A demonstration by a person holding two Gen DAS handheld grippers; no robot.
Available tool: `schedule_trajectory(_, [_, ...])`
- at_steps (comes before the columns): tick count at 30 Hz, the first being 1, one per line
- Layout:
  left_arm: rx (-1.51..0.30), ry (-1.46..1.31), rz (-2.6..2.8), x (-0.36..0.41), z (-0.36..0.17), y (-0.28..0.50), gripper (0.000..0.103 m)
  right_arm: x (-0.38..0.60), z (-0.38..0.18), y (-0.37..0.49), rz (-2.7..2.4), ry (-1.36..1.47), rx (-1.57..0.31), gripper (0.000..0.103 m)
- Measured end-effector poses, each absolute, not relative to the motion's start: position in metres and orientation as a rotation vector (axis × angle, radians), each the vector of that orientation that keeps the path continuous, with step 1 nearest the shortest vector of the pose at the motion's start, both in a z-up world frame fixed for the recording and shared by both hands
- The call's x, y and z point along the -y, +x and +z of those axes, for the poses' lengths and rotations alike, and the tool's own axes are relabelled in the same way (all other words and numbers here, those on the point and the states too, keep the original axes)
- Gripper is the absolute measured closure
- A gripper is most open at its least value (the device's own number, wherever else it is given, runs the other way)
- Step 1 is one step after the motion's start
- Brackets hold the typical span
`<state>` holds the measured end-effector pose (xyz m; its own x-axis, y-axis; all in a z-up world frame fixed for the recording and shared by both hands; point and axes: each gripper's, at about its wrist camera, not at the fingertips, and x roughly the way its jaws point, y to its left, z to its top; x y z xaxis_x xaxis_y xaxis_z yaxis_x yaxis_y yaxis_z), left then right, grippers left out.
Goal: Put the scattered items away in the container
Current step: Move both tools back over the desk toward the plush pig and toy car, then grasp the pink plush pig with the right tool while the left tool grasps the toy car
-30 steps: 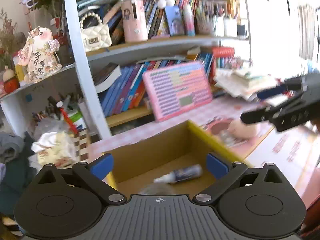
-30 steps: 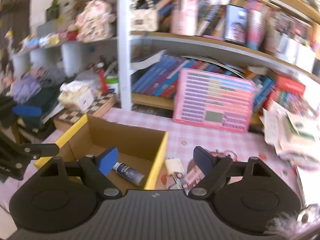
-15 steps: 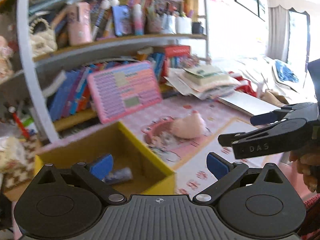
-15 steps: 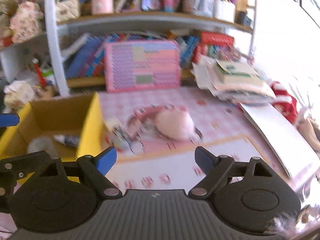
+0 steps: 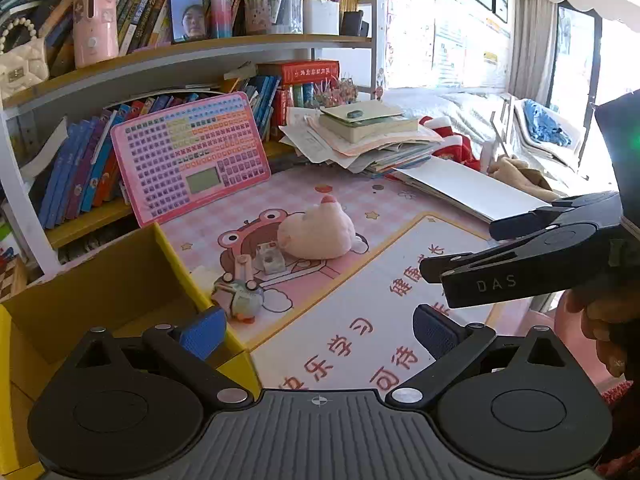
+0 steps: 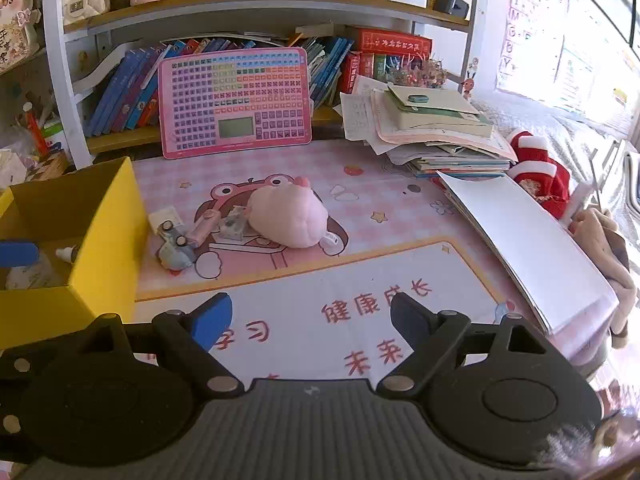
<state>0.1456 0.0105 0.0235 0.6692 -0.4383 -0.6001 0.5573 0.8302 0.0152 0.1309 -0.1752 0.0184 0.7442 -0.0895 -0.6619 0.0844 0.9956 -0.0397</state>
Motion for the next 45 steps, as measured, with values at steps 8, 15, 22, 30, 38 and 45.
schedule_trajectory(8, [-0.658,0.216,-0.453,0.032,0.016,0.167,0.002,0.212,0.014,0.174,0.028,-0.023,-0.735,0.017])
schedule_trajectory(15, [-0.686,0.211,-0.311,0.058,0.012,0.187,0.002,0.24,0.009,0.21,0.154,-0.019,-0.724,0.017])
schedule_trajectory(22, [-0.739,0.249,-0.203,0.081,-0.004,0.215,0.003,0.26,-0.01,0.249,0.281,-0.052,-0.764,0.017])
schedule_trajectory(30, [-0.81,0.287,-0.119,0.101,-0.026,0.242,0.003,0.275,-0.027,0.282,0.341,-0.059,-0.777,0.017])
schedule_trajectory(38, [-0.82,0.282,-0.038,0.11,-0.042,0.259,0.009,0.273,-0.041,0.31,0.399,-0.081,-0.794,0.019])
schedule_trajectory(45, [-0.835,0.269,0.064,0.109,-0.053,0.282,0.024,0.264,-0.046,0.331,0.446,-0.099,-0.789,0.027])
